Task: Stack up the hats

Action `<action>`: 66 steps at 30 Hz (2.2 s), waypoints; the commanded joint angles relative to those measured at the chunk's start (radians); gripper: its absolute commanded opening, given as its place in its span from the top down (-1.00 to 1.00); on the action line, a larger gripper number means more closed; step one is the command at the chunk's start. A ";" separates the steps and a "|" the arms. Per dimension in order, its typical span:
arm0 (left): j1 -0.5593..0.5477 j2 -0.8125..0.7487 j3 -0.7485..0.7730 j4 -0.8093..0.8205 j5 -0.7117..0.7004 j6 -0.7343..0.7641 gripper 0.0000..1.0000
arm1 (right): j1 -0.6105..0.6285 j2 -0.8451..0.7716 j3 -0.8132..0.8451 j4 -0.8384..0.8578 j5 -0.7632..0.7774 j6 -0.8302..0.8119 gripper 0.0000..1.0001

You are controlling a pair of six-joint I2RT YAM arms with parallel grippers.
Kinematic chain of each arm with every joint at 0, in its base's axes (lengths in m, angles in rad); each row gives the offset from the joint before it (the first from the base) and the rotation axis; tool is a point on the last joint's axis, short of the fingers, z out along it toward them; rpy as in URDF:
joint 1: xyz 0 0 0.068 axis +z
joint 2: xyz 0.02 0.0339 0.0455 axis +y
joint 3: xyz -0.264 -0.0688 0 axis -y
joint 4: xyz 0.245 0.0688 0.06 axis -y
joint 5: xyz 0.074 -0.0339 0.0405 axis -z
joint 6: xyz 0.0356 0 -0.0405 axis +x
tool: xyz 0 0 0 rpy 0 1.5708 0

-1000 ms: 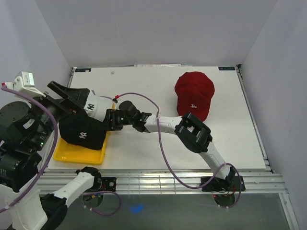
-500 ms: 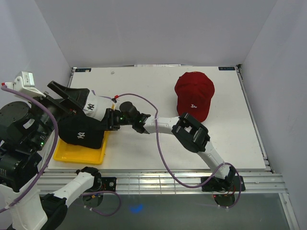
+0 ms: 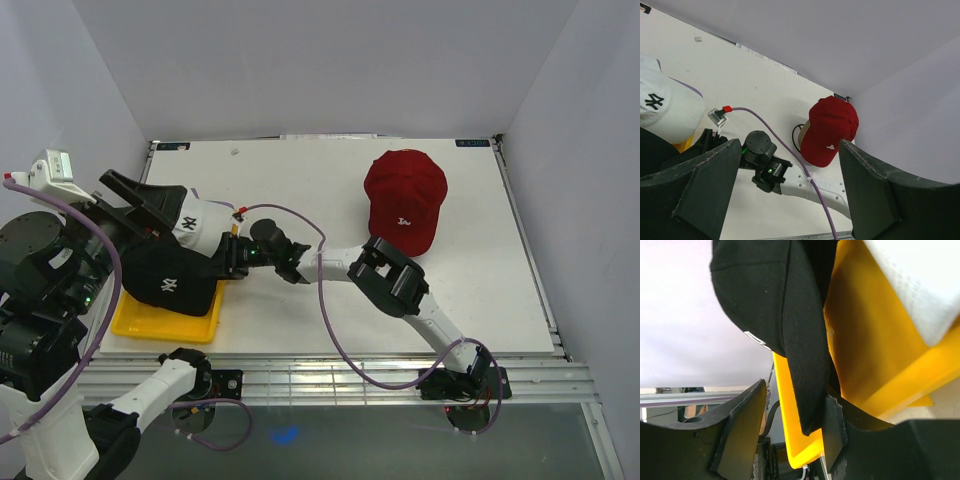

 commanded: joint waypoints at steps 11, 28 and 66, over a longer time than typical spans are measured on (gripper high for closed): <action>0.000 -0.013 -0.014 -0.006 -0.012 0.011 -0.78 | 0.008 0.016 -0.003 0.127 -0.040 0.069 -0.03; 0.000 -0.018 -0.017 -0.006 -0.018 0.011 -0.78 | 0.013 0.036 -0.032 0.281 -0.074 0.207 0.56; 0.000 -0.007 0.063 -0.007 -0.056 0.030 -0.81 | -0.001 -0.214 -0.048 0.440 0.015 0.394 0.84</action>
